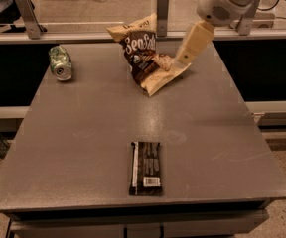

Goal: Move brown chip bag near rxbar chocolate

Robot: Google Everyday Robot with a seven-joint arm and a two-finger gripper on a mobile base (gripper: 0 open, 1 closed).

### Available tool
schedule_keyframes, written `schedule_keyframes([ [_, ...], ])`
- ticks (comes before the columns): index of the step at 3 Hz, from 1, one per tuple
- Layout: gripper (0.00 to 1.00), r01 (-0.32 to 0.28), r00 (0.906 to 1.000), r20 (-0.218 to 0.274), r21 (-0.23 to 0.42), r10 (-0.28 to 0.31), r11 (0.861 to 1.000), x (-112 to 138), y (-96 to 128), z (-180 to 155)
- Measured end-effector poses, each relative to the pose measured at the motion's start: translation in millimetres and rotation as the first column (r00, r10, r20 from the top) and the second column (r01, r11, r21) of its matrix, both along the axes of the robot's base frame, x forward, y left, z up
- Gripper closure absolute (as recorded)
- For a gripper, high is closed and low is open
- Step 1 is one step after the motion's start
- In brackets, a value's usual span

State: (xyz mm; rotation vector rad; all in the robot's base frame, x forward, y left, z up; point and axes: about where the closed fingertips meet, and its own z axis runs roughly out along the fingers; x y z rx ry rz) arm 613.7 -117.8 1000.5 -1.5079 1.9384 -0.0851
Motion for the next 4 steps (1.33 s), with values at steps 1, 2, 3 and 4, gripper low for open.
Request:
schedule_keyframes([
  [1,0.0,0.033,0.9988,-0.041,0.129,-0.028,0.991,52.9,29.9,-24.2],
  [2,0.18,0.075,0.9876,-0.149,0.174,-0.049,0.982,92.2,53.0,-73.9],
  [3,0.41,0.12,0.9616,-0.263,0.155,-0.077,0.981,113.4,64.0,-128.4],
  [4,0.64,0.125,0.9482,-0.308,0.137,-0.078,0.983,116.1,69.6,-149.0],
])
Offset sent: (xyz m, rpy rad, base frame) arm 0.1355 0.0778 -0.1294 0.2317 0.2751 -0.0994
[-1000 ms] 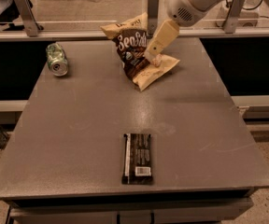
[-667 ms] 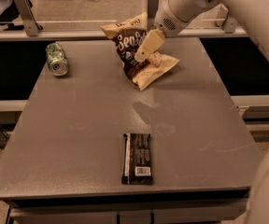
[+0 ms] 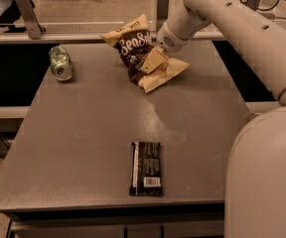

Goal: Move brown chip bag near rxbar chocolate

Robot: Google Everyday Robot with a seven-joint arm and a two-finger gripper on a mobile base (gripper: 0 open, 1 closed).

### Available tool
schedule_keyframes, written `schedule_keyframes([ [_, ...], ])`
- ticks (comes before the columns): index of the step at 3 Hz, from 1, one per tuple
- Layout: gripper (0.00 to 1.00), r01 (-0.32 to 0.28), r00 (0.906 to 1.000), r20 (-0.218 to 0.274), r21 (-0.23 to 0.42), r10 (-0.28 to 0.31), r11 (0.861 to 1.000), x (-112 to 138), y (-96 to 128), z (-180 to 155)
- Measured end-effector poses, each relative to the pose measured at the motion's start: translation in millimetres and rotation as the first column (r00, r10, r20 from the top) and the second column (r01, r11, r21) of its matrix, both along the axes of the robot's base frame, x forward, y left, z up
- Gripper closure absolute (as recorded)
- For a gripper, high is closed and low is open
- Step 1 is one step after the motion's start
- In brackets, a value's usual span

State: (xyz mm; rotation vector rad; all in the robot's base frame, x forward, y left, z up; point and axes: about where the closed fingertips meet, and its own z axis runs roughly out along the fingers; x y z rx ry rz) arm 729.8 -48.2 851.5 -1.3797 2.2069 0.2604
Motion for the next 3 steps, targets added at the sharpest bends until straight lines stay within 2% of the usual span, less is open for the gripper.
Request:
schedule_keyframes([
  [1,0.88,0.0,1.0,0.0,0.0,0.0,1.0,-0.1,0.0,6.1],
  [2,1.0,0.0,1.0,0.0,0.0,0.0,1.0,-0.1,0.0,6.9],
  [3,1.0,0.0,1.0,0.0,0.0,0.0,1.0,-0.1,0.0,7.0],
])
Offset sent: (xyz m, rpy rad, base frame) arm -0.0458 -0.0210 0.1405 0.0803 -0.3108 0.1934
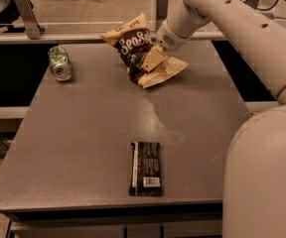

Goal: Move brown chip bag near rxbar chocolate

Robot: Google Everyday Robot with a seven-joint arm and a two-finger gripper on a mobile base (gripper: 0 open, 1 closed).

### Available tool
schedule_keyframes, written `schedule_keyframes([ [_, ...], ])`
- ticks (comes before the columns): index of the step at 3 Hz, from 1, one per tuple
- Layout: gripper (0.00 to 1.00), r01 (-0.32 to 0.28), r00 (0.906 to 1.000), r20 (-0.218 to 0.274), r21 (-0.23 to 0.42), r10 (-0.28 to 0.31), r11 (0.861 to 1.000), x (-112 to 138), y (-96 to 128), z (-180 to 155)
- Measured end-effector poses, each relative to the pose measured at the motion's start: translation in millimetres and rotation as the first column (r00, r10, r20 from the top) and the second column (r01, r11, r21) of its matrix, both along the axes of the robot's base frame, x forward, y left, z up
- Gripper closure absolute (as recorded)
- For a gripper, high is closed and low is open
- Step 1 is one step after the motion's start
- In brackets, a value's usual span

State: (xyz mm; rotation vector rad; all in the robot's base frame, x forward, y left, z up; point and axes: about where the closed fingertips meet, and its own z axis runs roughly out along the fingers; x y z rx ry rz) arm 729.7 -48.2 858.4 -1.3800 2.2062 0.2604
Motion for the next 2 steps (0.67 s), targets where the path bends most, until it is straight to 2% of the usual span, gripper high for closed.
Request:
schedule_keyframes([
  [1,1.0,-0.074,0.9947,0.071,-0.013,0.074,0.997,-17.2,-7.0,31.2],
  [2,1.0,-0.215,0.9481,0.23,-0.043,0.219,0.976,-64.0,-15.3,110.3],
])
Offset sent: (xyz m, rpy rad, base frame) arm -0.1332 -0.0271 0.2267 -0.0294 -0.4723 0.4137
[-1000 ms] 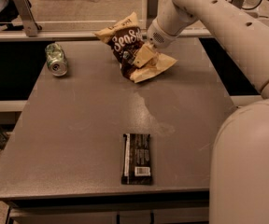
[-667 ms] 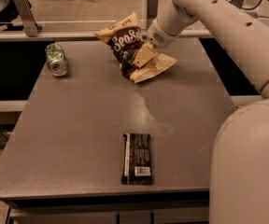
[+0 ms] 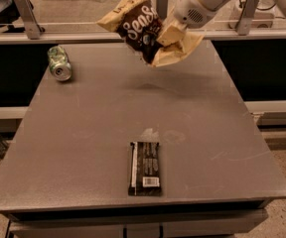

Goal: Move brown chip bag near rxbar chocolate

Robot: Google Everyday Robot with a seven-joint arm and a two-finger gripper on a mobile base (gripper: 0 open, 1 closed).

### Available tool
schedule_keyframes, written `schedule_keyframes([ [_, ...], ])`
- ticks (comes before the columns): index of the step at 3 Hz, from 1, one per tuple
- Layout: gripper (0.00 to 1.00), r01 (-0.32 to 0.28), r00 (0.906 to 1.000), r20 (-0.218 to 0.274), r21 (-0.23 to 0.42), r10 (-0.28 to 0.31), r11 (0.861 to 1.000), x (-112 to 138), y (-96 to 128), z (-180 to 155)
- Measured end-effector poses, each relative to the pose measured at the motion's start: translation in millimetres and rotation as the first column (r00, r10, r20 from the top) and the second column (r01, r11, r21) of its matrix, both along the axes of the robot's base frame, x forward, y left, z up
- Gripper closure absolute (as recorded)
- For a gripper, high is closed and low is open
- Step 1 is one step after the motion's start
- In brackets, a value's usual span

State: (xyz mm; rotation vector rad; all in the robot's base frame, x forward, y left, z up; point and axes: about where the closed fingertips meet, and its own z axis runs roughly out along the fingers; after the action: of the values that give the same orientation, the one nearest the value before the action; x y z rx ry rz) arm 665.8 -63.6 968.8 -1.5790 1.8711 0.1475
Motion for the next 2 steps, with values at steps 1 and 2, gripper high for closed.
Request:
schedule_keyframes([
  [1,1.0,-0.088,0.9934,0.071,-0.031,0.09,0.996,-39.5,-9.8,42.8],
  [2,1.0,-0.162,0.984,0.064,-0.07,0.166,0.984,-77.5,-11.9,49.8],
])
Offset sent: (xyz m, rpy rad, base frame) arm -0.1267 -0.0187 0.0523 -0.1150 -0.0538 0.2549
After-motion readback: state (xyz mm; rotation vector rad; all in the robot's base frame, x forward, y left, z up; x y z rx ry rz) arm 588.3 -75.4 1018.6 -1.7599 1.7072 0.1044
